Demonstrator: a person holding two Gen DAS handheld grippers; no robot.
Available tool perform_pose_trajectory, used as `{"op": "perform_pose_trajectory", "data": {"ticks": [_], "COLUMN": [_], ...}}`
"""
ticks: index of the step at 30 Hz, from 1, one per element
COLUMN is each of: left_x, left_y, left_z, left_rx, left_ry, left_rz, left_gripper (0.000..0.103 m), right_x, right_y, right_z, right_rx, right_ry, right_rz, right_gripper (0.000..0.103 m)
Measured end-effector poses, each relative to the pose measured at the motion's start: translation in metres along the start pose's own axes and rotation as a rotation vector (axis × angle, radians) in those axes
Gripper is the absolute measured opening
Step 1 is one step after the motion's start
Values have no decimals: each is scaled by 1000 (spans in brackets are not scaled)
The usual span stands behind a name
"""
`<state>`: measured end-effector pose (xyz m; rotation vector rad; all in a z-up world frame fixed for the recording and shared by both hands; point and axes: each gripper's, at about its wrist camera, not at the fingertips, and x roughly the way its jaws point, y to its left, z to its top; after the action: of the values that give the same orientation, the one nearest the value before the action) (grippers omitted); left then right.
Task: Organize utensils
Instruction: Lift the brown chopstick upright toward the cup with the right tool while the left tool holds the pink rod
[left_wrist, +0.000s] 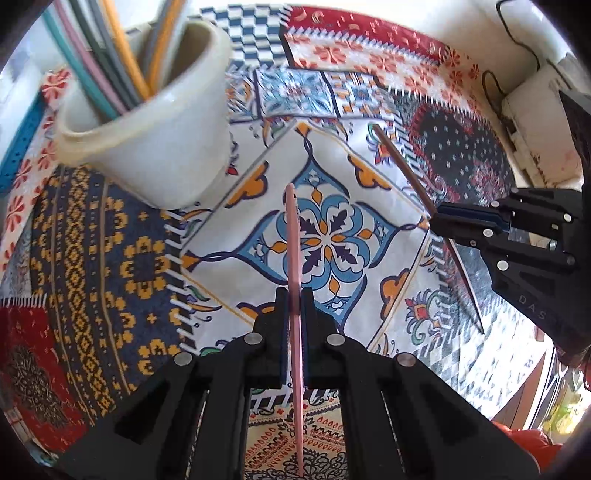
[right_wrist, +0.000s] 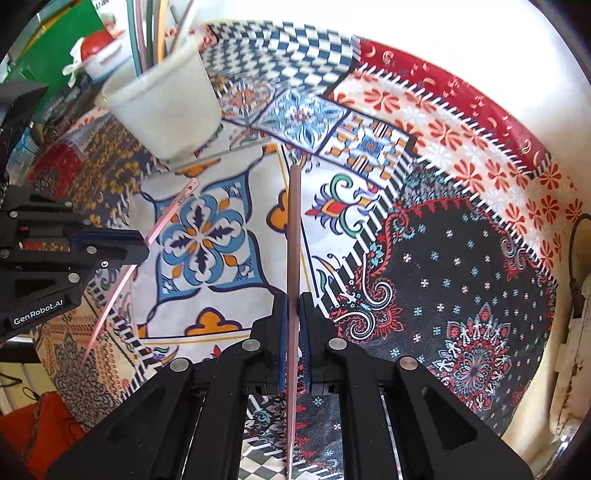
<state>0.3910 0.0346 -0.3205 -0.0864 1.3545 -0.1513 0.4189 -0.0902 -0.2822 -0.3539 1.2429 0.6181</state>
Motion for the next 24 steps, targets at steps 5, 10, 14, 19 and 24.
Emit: {"op": "perform_pose_trajectory", "data": {"ticks": [5,10,14,19,24], "left_x": [-37,-60,-67,-85,-102], "left_y": [5,13,26,36,46], "left_z": [-16,-26,-33,-42,-42], "left_rx": [-62,-130,-197,-254,-314], "left_ry": [-122,-196,-224,-292,-363], "left_rz": [23,31,49,93,104], "left_gripper": [4,4,4,4,4], "right_x": [-31,-54,-75,-104,-123], "right_y": [1,2,6,13,18], "right_z": [0,-14,-18,-16,-2], "right_rx": [41,86,112,118,113], "right_ry": [-94,-190,-257,-337,-420], "right_rz": [16,51,55,61,70], "right_gripper": [6,6,6,6,5]}}
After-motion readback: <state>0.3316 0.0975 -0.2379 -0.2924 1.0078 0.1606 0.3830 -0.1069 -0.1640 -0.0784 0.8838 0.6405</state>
